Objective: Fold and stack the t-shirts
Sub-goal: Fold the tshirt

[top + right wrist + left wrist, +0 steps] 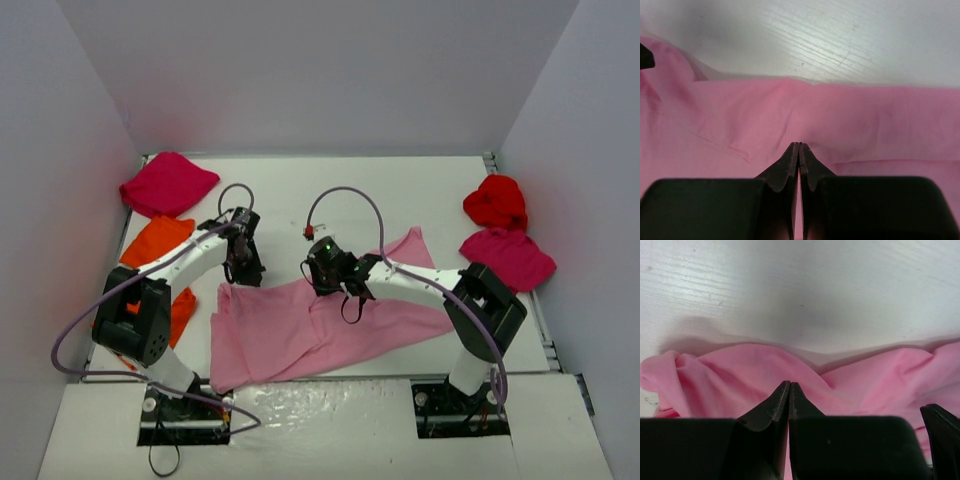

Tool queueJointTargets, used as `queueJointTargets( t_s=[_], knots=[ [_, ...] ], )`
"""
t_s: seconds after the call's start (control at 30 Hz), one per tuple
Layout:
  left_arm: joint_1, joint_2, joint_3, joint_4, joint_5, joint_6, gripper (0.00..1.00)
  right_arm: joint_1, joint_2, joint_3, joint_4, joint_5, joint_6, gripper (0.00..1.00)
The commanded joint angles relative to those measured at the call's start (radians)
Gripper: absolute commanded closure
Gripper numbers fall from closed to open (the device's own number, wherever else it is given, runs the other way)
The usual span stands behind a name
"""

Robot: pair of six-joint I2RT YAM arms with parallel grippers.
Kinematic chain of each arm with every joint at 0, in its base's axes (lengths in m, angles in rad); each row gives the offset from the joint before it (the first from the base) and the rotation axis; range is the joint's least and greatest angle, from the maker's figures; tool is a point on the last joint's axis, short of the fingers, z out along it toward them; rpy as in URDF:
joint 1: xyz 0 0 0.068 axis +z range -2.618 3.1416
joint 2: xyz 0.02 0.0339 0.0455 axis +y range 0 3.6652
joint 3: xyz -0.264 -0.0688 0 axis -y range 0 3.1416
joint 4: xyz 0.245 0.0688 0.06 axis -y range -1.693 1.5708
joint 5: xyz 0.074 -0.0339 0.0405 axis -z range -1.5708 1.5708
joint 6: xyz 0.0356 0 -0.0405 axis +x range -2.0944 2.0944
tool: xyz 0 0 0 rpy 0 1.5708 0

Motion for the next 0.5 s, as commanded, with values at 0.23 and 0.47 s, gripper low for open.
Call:
queueJointTargets(
  t_s=[0.23,0.47],
  knots=[
    [-0.012,-0.069,0.086,-0.247,-0.205,-0.032,1.00,-0.006,0.104,0.103,0.063,-0.110,-0.050,1.00],
    [-0.018,-0.114,0.056,-0.307,-0.261,-0.052,1.00,-0.007,0.153,0.112,0.111,-0.162,-0.042,1.00]
  ],
)
